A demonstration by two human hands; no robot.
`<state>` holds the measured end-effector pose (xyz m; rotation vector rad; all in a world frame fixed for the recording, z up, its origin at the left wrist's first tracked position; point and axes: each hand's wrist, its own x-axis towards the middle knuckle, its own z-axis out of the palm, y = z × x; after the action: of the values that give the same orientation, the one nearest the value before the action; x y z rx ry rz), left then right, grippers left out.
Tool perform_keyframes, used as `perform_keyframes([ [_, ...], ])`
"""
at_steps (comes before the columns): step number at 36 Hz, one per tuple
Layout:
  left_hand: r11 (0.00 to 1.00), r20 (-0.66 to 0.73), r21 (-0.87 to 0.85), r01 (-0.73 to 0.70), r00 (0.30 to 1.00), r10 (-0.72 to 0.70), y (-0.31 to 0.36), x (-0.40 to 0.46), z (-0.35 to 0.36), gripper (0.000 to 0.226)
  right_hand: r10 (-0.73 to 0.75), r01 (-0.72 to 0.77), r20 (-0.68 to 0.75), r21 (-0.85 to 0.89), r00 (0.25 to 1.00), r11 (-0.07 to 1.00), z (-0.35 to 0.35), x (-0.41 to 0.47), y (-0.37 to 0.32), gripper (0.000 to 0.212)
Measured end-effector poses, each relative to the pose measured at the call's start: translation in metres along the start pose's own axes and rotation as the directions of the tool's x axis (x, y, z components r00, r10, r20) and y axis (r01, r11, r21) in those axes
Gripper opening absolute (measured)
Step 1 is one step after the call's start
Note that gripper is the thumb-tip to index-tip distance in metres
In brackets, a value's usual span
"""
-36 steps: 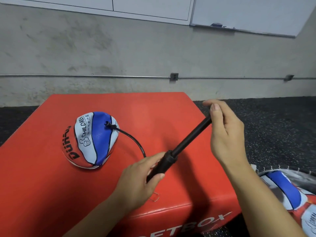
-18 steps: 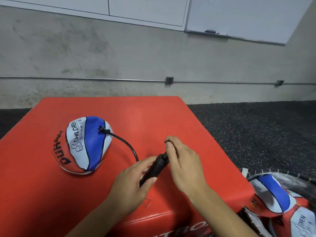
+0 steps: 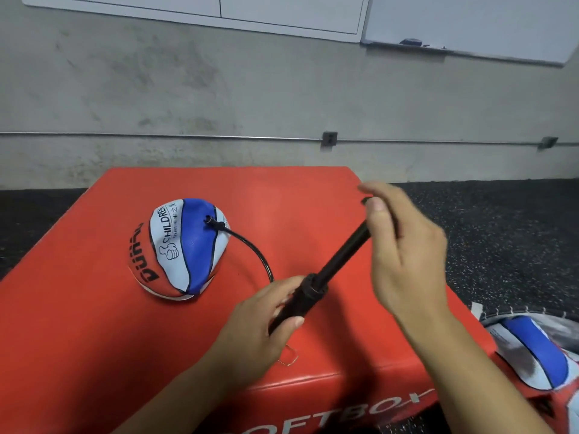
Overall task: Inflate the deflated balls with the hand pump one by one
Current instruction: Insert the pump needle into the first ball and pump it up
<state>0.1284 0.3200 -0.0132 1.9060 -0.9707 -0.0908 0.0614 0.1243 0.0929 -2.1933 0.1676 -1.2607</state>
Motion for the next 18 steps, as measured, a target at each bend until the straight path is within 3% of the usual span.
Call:
perform_keyframes([
  [8, 1.000, -0.020, 0.022, 0.002, 1.000, -0.002, -0.012, 0.003, -0.005, 0.061, -0.015, 0.016, -0.032, 0.049, 0.999, 0.999, 0.004, -0.004, -0.010, 0.036],
  [18, 1.000, -0.037, 0.012, 0.004, 0.999, -0.004, -0.021, 0.009, -0.002, 0.059, 0.081, -0.075, 0.188, -0.040, 0.979, 0.996, 0.046, -0.042, 0.006, 0.037],
])
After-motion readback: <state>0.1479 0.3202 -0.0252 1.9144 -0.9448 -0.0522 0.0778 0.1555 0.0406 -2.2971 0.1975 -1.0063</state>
